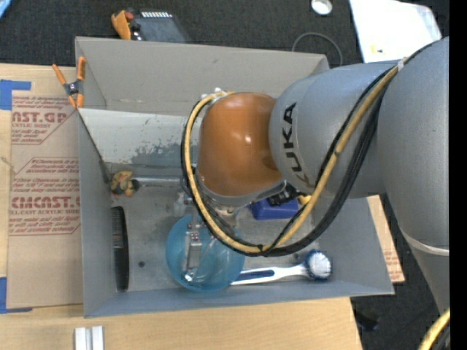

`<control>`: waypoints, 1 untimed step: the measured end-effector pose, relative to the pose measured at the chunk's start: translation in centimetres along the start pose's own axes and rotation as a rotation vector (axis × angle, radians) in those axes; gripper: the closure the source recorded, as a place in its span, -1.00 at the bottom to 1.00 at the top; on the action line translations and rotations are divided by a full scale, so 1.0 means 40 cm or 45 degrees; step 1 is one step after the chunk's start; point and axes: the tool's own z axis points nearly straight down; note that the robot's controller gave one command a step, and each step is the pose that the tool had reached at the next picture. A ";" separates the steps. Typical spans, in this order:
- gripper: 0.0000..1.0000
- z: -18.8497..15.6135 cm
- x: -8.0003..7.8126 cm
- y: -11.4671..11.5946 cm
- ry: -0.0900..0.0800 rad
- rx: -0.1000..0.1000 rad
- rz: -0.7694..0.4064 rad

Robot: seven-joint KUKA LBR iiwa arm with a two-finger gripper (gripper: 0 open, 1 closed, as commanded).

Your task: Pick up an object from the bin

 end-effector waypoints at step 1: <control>-1.00 -0.010 -0.005 -0.002 -0.009 -0.002 0.002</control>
Offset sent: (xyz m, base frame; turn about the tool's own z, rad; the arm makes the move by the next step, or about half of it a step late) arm 0.0320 -0.0215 -0.1014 -0.2784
